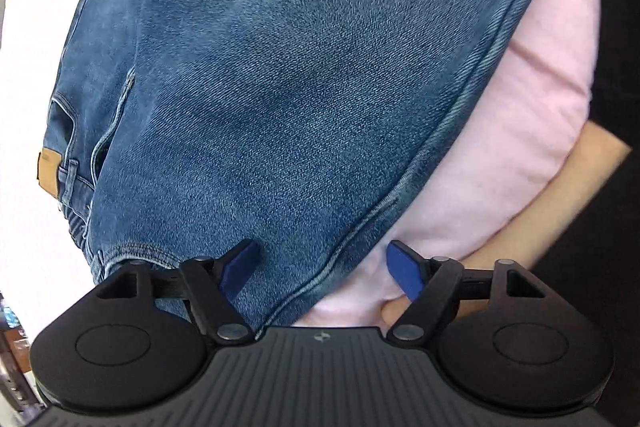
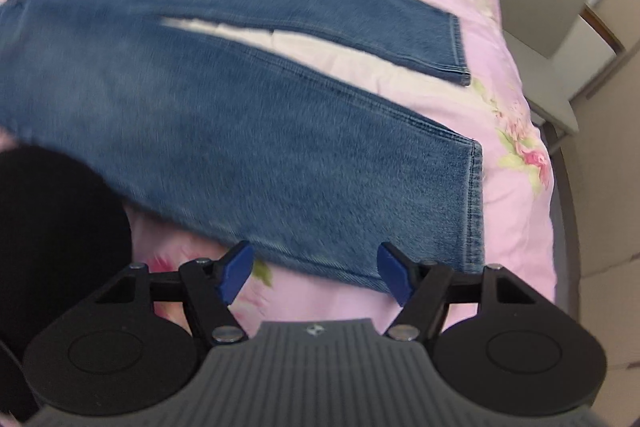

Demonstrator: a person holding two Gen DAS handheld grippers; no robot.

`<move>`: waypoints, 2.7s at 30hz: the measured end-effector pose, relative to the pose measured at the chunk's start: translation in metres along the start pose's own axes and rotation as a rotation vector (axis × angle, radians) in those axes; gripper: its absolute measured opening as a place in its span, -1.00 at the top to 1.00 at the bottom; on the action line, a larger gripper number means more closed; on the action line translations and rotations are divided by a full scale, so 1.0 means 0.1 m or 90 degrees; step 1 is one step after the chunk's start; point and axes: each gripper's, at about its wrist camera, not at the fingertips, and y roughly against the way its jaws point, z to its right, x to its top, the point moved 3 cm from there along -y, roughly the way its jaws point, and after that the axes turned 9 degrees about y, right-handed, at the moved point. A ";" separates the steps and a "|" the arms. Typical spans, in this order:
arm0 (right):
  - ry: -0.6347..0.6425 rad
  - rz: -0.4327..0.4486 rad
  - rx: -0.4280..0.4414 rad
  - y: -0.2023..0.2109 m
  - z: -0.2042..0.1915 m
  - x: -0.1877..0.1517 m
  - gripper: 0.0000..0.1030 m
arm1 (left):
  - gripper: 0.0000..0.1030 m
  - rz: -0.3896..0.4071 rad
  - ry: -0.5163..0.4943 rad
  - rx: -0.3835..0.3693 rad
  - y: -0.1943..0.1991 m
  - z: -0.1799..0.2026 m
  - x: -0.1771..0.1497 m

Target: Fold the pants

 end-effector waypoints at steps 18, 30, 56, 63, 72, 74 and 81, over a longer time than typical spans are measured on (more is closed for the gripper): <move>0.177 0.071 -0.113 -0.12 -0.35 0.06 0.78 | 0.51 0.147 0.153 0.084 0.65 -0.05 -0.32; 0.072 0.192 -0.247 0.99 0.27 1.17 0.94 | 0.57 0.275 0.339 0.120 1.72 -0.98 -0.05; 0.111 -0.020 -0.242 -1.82 1.29 3.60 0.94 | 0.57 0.134 0.383 0.089 -0.04 -2.36 1.63; 0.141 -0.106 -0.223 -2.46 1.31 3.64 0.95 | 0.58 0.158 0.384 0.062 -0.15 -2.44 1.42; 0.141 -0.146 -0.233 -2.37 1.50 3.68 0.98 | 0.58 0.201 0.424 0.031 0.29 -2.81 1.23; 0.114 -0.146 -0.228 -2.44 1.56 3.70 0.98 | 0.58 0.168 0.423 0.033 0.11 -2.78 1.39; 0.098 -0.108 -0.235 -2.42 1.57 3.64 0.48 | 0.17 0.149 0.399 0.080 0.06 -2.55 1.45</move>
